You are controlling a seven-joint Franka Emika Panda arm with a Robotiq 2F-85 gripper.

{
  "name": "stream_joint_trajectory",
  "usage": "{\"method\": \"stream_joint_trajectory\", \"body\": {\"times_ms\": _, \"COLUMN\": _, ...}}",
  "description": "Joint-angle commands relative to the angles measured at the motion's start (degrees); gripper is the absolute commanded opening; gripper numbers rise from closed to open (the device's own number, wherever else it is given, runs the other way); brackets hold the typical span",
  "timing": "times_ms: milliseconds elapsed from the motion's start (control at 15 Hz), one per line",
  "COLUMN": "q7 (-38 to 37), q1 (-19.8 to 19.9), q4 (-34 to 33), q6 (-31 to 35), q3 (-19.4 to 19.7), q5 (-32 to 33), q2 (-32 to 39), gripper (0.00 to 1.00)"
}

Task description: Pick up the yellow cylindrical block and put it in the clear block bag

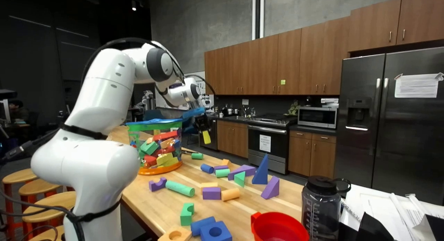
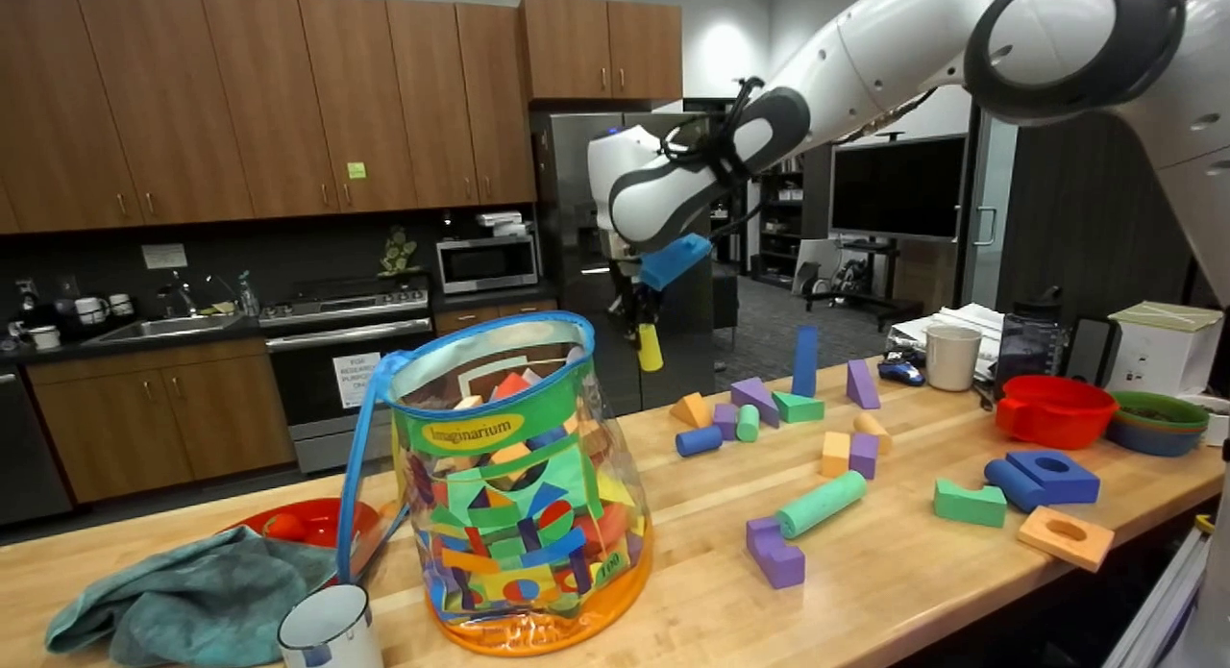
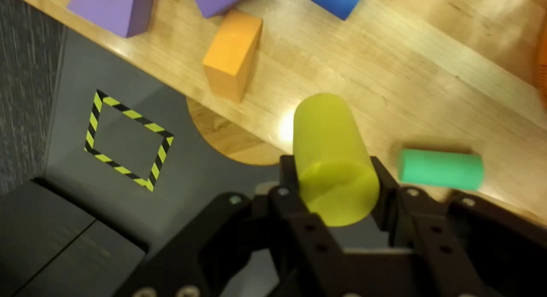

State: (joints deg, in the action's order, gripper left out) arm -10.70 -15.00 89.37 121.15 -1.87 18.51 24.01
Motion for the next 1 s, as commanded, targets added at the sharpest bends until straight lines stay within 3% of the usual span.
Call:
{"method": "stream_joint_trajectory", "body": {"times_ms": 0, "q7": 0.77, "q1": -1.43, "q4": 1.53, "q6": -4.29, "q3": -2.85, "q5": -0.52, "q2": -8.85, "gripper": 0.16}}
{"method": "stream_joint_trajectory", "body": {"times_ms": 400, "q7": 1.92, "q1": -2.0, "q4": 0.41, "q6": -7.89, "q3": -7.37, "q5": -1.25, "q2": -15.25, "gripper": 0.16}}
{"method": "stream_joint_trajectory", "body": {"times_ms": 933, "q7": 12.53, "q1": -1.79, "q4": 7.52, "q6": -0.61, "q3": -12.21, "q5": -12.18, "q2": -18.22, "gripper": 0.16}}
